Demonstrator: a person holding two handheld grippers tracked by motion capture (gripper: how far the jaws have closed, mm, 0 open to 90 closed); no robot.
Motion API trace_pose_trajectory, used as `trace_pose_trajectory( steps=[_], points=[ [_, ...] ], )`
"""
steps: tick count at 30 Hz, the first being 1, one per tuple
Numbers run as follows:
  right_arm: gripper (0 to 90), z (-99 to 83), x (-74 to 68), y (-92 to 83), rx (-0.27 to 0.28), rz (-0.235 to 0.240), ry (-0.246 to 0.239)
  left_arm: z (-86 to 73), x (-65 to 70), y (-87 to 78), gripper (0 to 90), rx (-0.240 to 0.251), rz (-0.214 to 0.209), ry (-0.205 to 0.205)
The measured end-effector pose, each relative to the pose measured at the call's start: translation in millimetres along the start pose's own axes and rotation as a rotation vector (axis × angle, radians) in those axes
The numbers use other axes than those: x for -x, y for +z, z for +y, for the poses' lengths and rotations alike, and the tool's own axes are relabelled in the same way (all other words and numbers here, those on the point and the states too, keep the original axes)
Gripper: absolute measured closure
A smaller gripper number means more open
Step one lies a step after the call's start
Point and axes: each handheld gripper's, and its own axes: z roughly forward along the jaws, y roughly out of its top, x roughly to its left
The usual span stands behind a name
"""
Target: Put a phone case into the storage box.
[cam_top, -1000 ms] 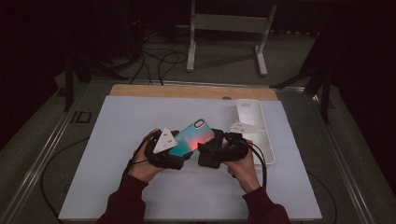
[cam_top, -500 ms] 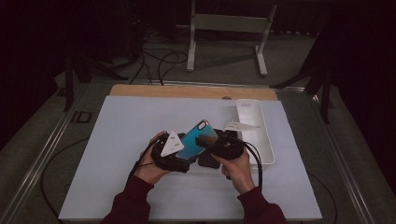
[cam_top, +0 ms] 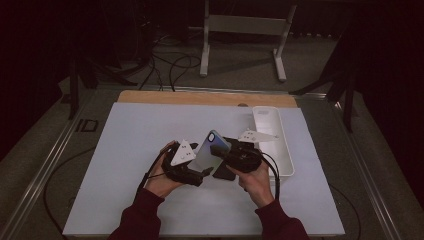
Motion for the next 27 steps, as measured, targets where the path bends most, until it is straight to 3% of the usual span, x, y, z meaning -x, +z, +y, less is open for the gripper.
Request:
trace_pose_trajectory(
  steps=[6,11,14,17,21,27],
  points=[
    [87.0,2.7,-2.1,-6.8,-0.007,0.041,-0.059,-2.3,-2.5,-2.7,7.4,0.017,-0.068,-0.03],
    [87.0,4.8,-6.1,-9.9,-0.01,0.112,-0.1,-2.8,0.7,-1.0,7.3,0.012,-0.128,-0.017],
    [86.9,5.4,-9.4,-9.8,-0.016,0.139,-0.132,-3.2,1.3,-0.7,10.5,0.014,-0.152,-0.017],
    [86.9,5.4,-10.3,-9.2,-0.006,0.178,-0.131,-3.4,1.7,-0.7,15.2,0.015,-0.18,-0.014],
    [86.9,5.4,-9.8,-8.8,-0.017,0.16,-0.141,-3.8,1.0,-3.4,22.3,0.028,-0.183,-0.014],
    [86.9,4.9,-7.7,-11.1,0.001,0.189,-0.144,-5.3,-1.8,-3.7,29.6,0.031,-0.214,-0.022]
  ],
)
